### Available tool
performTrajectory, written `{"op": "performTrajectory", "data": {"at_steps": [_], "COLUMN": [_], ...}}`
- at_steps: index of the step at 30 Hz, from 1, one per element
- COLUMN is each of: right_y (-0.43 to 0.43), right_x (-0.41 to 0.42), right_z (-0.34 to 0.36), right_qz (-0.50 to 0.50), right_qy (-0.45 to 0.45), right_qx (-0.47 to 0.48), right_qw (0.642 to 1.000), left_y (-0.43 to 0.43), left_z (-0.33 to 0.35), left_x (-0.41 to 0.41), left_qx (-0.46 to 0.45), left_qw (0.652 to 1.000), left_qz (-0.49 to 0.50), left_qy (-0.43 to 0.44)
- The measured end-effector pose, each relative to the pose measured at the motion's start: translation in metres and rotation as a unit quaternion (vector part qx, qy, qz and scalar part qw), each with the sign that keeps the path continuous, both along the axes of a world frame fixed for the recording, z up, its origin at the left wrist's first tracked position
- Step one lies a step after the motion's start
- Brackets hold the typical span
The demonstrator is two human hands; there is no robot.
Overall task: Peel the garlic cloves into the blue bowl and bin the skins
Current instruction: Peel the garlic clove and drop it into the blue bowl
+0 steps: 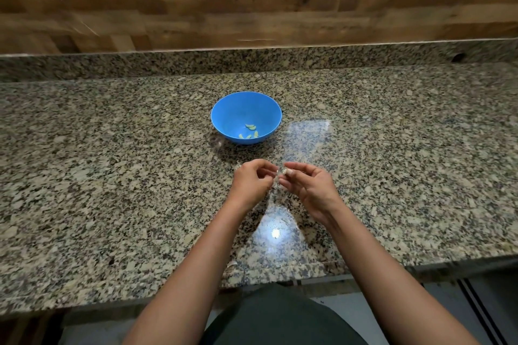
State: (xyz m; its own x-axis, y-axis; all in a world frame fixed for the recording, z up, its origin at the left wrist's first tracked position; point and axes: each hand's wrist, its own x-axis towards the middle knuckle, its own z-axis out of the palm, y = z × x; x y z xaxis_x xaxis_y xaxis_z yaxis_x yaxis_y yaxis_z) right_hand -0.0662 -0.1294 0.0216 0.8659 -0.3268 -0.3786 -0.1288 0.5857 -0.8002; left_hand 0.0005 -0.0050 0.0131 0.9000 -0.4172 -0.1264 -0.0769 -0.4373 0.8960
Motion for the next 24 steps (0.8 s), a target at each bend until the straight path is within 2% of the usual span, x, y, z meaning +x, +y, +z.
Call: {"op": "performTrajectory", "data": {"at_steps": [10, 16, 24], "right_y": [0.0015, 0.0029, 0.0076], "right_x": [-0.0009, -0.0010, 0.0023], "right_z": [0.0034, 0.0025, 0.0030], "right_qz": [-0.004, -0.016, -0.030], "right_qy": [0.003, -0.001, 0.009], "right_qx": [-0.012, -0.009, -0.014], "right_qw": [1.000, 1.000, 0.999], "left_y": [-0.0045, -0.0047, -0.0088], "left_z": [0.0025, 0.0048, -0.0035], "left_x": [0.0012, 0.0009, 0.0000], "left_qx": [-0.055, -0.111, -0.094], "left_qw": [0.998, 0.989, 0.992], "left_qz": [-0.003, -0.017, 0.010], "left_qy": [0.031, 0.096, 0.081]}}
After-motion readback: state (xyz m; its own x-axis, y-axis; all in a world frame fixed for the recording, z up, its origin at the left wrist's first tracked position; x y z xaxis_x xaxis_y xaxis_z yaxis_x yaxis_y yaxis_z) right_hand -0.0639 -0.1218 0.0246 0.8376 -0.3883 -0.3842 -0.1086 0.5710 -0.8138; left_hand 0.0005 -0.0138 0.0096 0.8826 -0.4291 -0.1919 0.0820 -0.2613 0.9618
